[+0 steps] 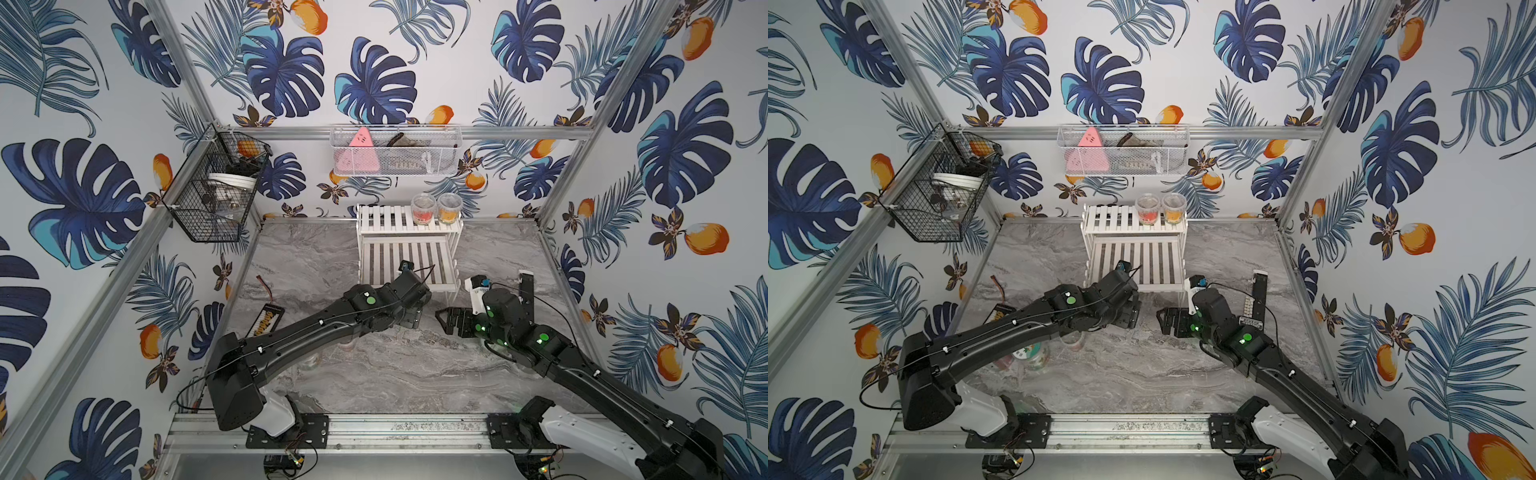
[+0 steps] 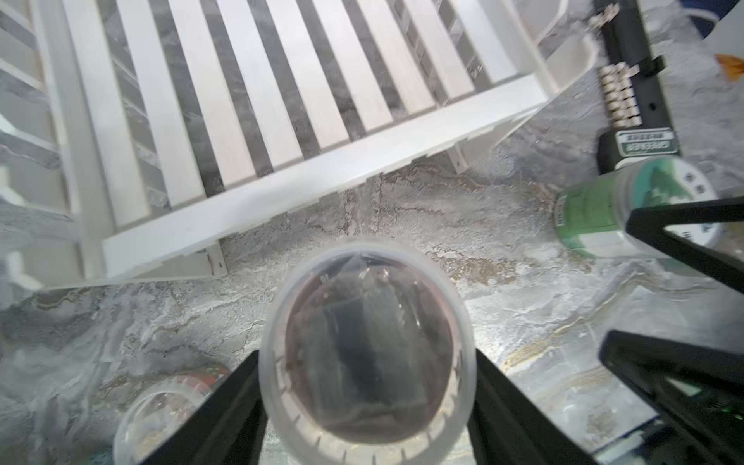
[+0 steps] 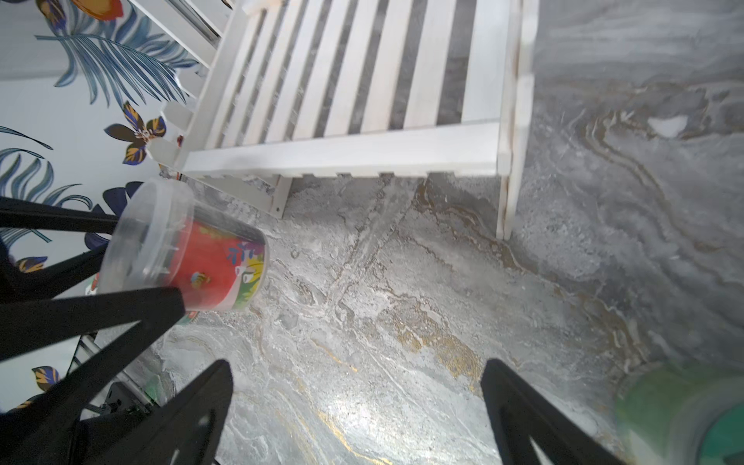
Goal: Place the seed container on the shelf
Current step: Place the seed jar on the shelf.
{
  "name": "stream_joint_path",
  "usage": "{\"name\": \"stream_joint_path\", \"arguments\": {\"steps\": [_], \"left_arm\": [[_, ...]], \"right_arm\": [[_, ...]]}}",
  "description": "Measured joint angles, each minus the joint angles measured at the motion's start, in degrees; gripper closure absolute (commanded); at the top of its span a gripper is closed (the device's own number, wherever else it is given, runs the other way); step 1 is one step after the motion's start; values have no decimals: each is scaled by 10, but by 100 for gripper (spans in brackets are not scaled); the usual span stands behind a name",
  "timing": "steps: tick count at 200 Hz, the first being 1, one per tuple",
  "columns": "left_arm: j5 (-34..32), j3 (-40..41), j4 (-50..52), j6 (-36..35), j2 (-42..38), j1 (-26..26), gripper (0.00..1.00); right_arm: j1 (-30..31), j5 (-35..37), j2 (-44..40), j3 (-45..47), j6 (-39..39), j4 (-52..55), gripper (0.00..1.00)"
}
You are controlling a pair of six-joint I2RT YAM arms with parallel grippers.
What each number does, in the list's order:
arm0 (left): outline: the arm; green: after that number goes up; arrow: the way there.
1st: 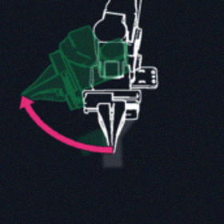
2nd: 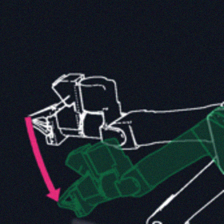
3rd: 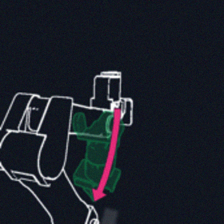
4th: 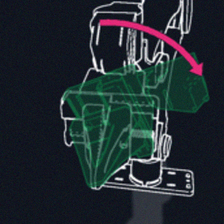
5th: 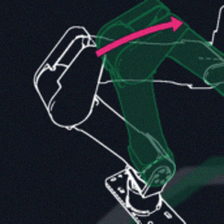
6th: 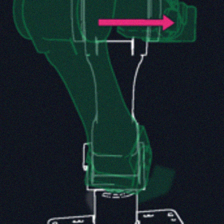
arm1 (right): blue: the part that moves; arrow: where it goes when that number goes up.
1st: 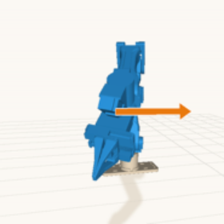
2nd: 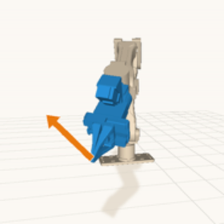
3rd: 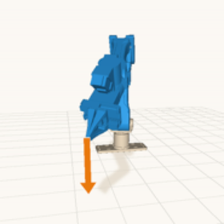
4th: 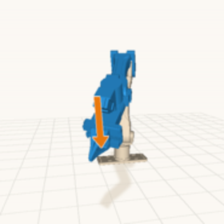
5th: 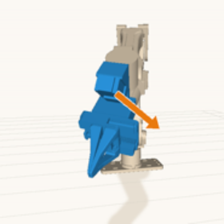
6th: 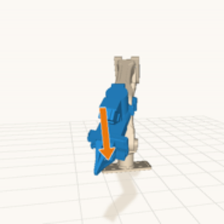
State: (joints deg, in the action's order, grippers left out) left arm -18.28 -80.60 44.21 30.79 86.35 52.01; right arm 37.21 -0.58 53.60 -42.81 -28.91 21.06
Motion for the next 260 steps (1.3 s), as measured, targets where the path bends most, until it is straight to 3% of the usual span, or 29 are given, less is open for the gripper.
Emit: {"name": "stream_joint_path", "arguments": {"steps": [37,74,152,197,260], "left_arm": [[-12,-139,69,-26,17,-12,23],[-5,-242,107,-58,48,-83,25],[27,-472,151,-106,177,-169,25],[38,-574,163,-124,255,-208,26],[49,-612,167,-134,304,-220,27]], "right_arm": [[-10,5,6,-64,26,26,0],[-14,5,30,-124,50,29,0],[-14,-15,118,-203,96,-6,0],[-19,-15,141,-206,100,-30,0],[-46,-33,165,-206,87,-55,0]]}}
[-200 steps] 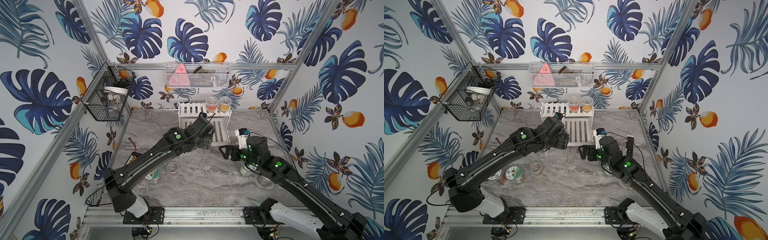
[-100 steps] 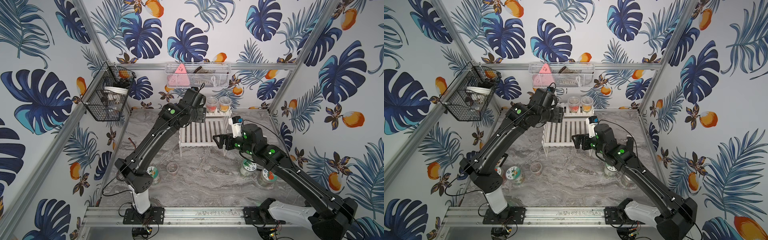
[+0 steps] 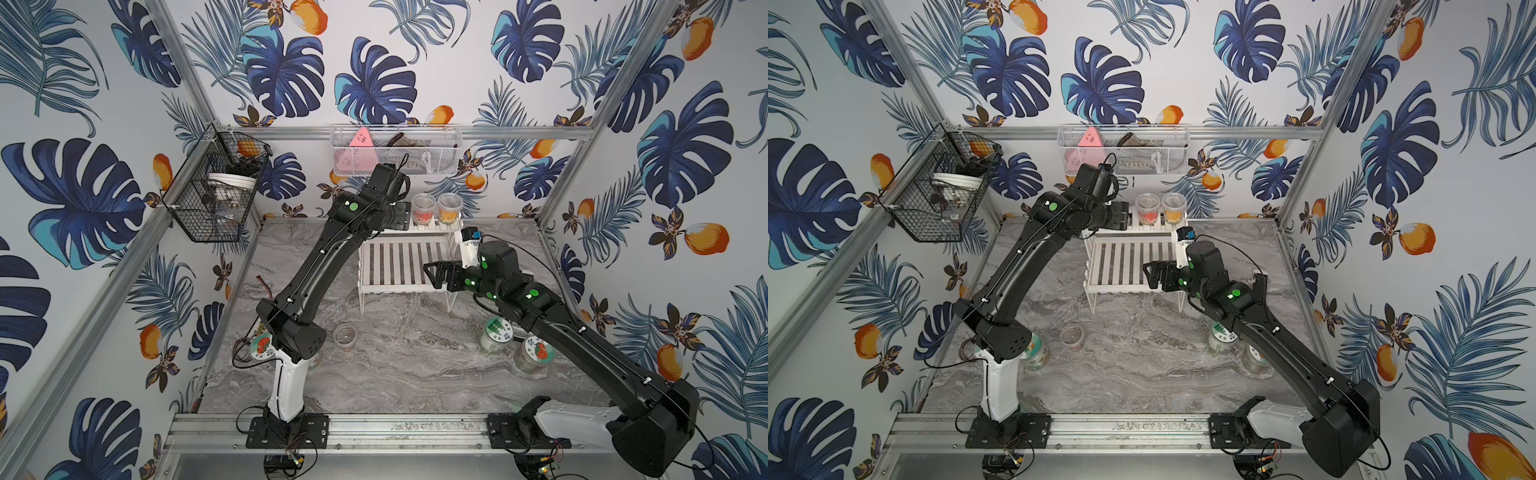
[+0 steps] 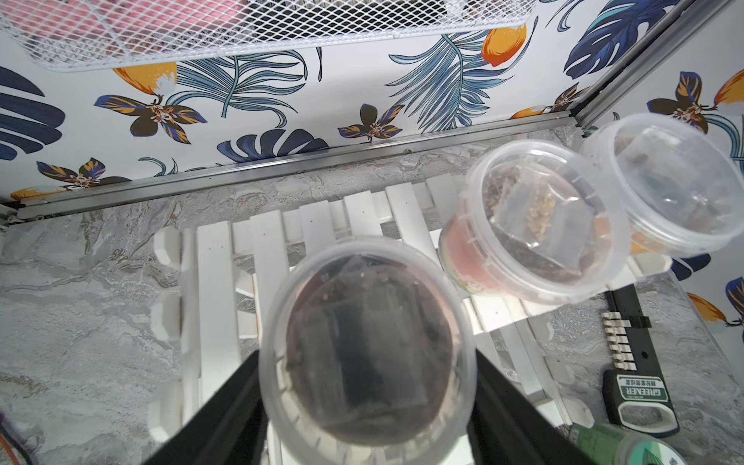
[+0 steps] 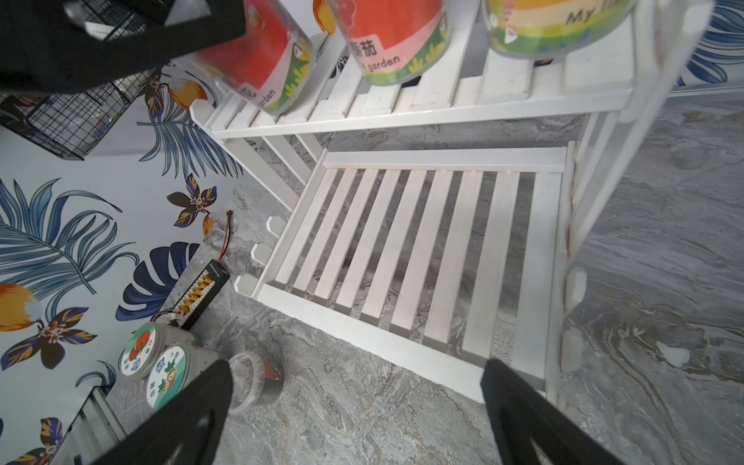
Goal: Place the seed container on the shelf
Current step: Place the seed jar on the shelf.
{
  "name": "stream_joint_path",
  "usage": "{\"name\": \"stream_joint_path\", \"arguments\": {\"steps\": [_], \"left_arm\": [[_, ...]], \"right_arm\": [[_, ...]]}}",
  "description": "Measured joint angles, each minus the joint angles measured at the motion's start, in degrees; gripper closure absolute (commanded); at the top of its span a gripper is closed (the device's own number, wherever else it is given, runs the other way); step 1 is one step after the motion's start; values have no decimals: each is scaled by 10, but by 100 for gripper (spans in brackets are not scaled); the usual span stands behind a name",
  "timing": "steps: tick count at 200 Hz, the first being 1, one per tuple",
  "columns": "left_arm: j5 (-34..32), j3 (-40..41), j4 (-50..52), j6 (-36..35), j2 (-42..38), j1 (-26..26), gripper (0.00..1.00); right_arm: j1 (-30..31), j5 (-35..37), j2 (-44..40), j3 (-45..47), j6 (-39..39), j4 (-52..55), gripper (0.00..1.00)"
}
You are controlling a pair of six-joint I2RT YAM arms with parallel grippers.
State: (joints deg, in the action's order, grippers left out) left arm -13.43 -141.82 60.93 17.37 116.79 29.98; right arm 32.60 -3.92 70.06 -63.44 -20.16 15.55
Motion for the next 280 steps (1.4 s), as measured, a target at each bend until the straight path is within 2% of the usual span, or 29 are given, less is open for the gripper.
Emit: {"name": "stream_joint_path", "arguments": {"steps": [39,86,155,221,280], "left_arm": [[-3,13,-18,-9,0,-1,26],[-3,-7,-24,-11,18,-2,18],[10,-1,-22,-12,19,-3,24],[13,5,-42,-18,20,-3,24],[17,46,-85,-21,10,-3,25]], "right_arm": [[-7,-14,0,5,-4,-9,0],[-13,-18,-2,16,-7,-13,0],[-20,-28,-6,29,-16,-19,0],[-28,-37,-4,32,-17,-20,0],[-31,-41,-2,33,-17,-22,0]]}}
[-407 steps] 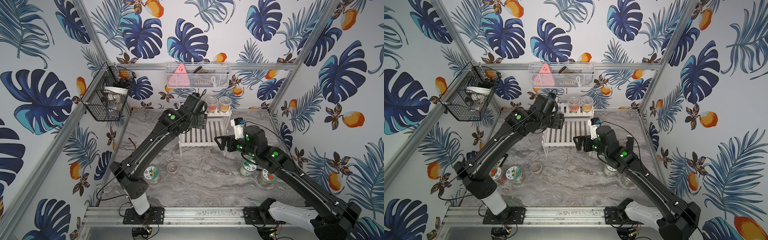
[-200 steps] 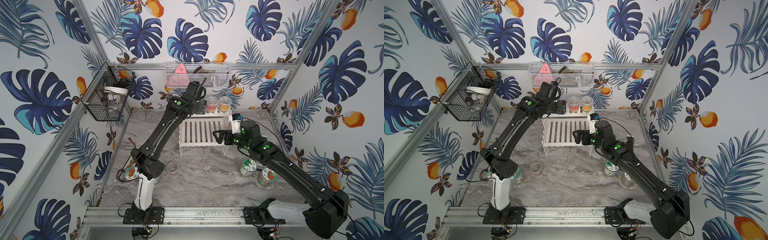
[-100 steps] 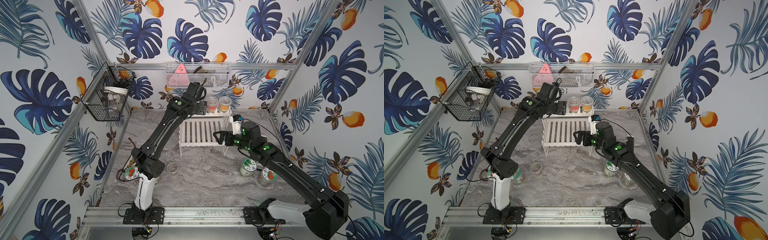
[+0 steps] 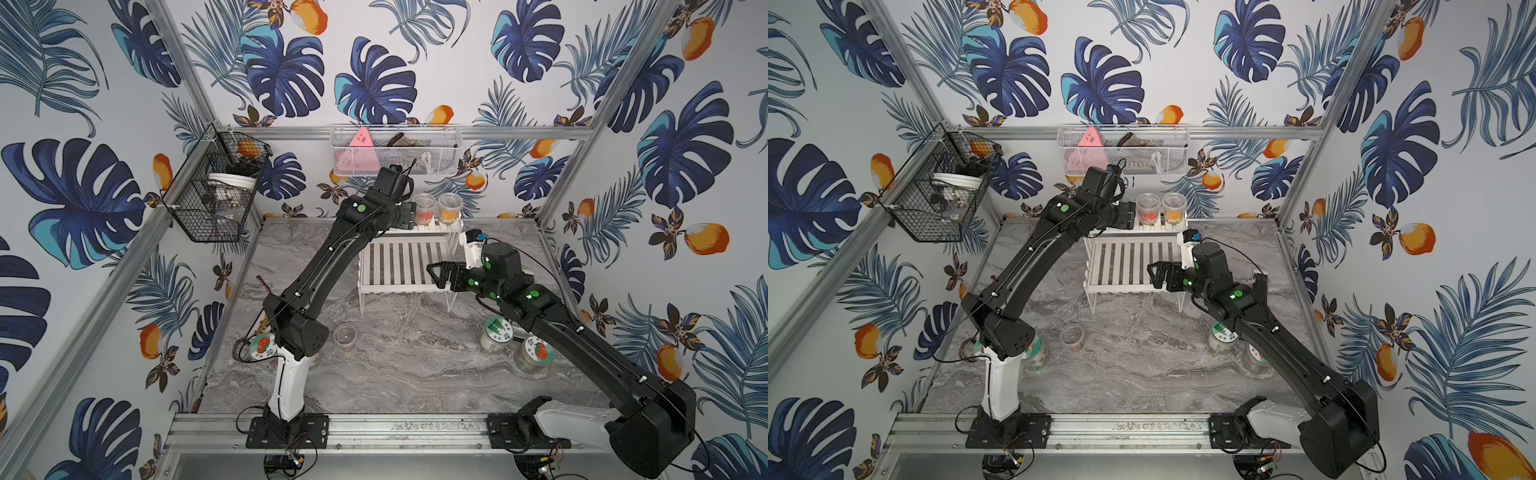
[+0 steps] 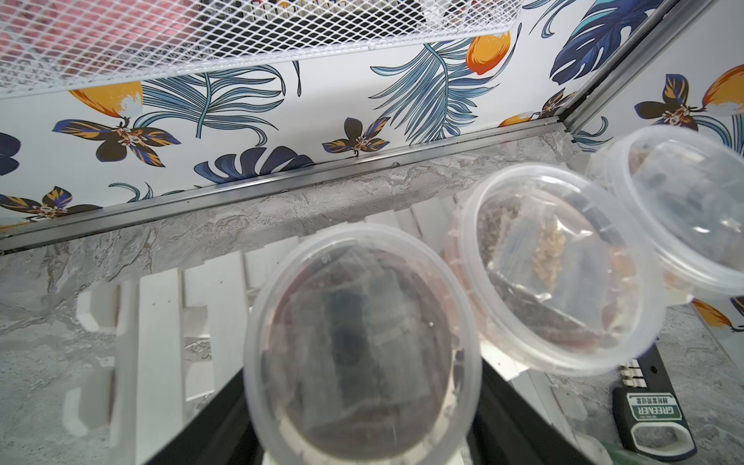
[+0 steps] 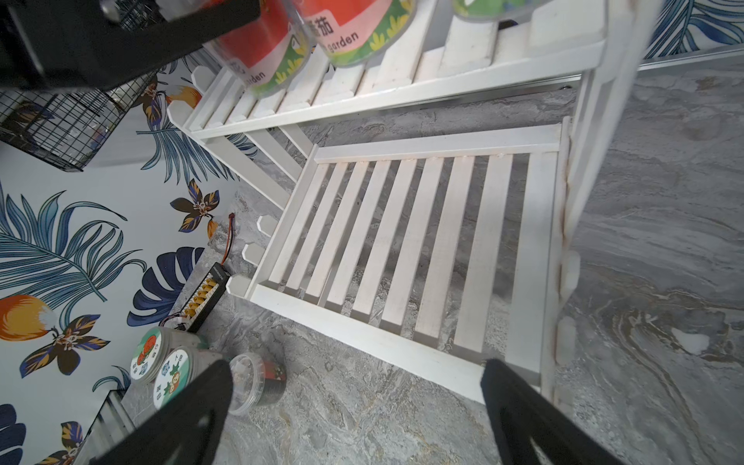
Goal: Place the seed container on the shelf
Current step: Place the seed jar on the shelf.
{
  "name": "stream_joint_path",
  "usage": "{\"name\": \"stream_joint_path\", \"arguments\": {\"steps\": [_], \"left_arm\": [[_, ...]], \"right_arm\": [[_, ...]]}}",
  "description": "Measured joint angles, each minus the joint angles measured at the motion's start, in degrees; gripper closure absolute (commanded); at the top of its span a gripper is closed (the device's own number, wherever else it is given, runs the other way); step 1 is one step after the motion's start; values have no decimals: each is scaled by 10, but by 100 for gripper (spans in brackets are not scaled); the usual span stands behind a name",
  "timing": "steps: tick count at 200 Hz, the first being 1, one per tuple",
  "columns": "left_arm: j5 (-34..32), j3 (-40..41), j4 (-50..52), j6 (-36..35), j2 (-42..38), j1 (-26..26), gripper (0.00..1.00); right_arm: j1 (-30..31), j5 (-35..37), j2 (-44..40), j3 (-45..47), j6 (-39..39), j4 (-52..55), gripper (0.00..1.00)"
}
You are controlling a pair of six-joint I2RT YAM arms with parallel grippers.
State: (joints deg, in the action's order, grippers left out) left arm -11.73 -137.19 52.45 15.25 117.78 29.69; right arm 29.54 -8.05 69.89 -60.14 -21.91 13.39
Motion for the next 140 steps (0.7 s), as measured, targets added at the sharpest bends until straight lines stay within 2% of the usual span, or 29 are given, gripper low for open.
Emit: {"name": "stream_joint_path", "arguments": {"steps": [48,74,99,140], "left_arm": [[2,19,-9,0,-11,0,24],[1,27,-10,0,-19,0,16],[1,32,-12,0,-25,0,14],[7,36,-14,1,-32,-2,15]], "right_arm": [[-4,-2,0,0,0,0,0],[-4,-2,0,0,0,0,0],[-6,-4,-1,0,0,0,0],[-8,-5,-2,0,0,0,0]]}}
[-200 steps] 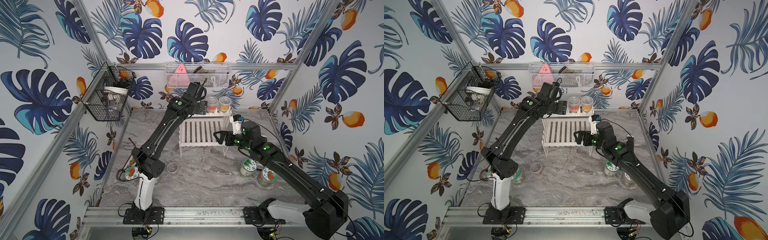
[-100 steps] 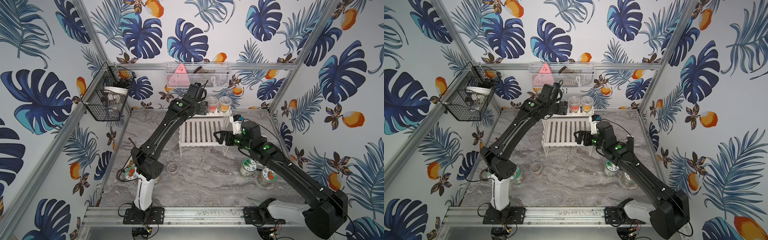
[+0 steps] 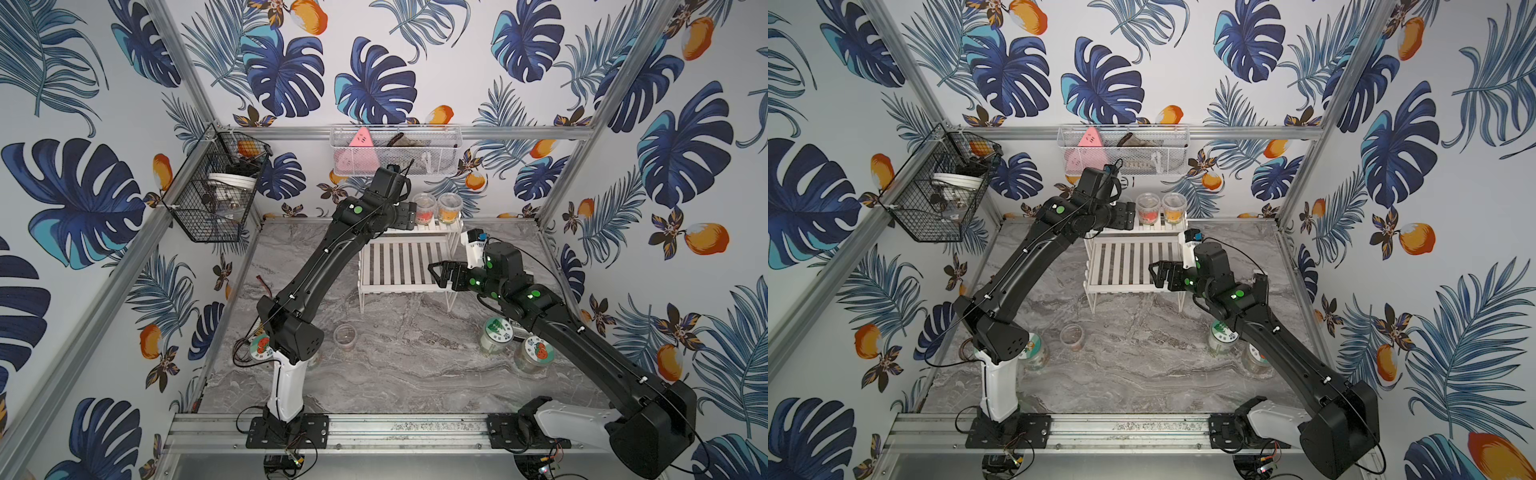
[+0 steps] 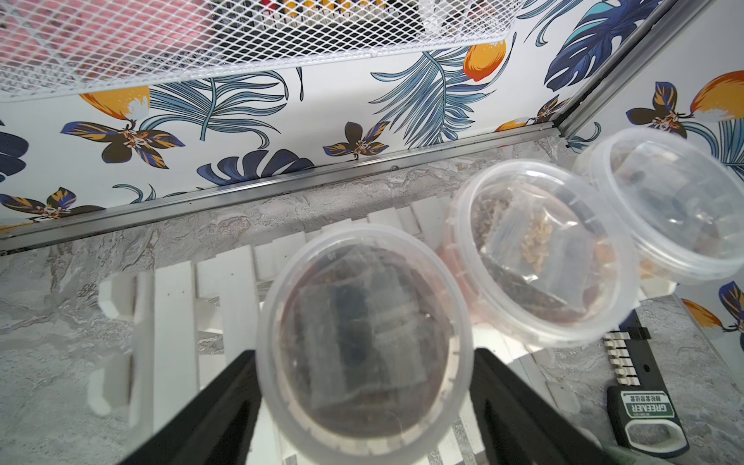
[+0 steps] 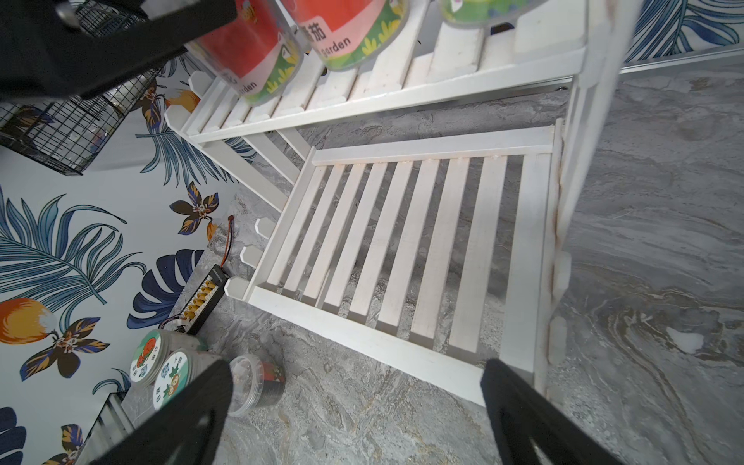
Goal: Place the seed container on the shelf
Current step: Place the seed jar on the shelf.
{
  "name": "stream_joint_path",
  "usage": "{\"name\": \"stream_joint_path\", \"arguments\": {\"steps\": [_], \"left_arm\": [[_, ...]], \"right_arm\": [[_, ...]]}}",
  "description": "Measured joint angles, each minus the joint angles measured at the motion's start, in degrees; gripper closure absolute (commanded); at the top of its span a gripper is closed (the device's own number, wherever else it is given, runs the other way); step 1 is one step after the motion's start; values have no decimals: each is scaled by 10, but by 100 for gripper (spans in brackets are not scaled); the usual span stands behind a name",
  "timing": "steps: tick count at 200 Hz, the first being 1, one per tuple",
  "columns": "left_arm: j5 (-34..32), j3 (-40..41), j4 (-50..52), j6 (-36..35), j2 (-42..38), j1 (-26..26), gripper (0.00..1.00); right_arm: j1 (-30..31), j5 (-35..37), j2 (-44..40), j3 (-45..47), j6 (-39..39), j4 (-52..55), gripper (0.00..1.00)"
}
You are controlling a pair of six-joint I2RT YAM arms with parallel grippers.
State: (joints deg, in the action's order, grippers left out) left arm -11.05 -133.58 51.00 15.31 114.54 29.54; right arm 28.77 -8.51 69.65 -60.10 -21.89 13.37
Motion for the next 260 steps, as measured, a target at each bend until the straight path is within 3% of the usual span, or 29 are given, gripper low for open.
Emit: {"name": "stream_joint_path", "arguments": {"steps": [260], "left_arm": [[79,56,-40,26,-35,-24,27]], "right_arm": [[-3,-16,4,5,-2,-4,0]]}}
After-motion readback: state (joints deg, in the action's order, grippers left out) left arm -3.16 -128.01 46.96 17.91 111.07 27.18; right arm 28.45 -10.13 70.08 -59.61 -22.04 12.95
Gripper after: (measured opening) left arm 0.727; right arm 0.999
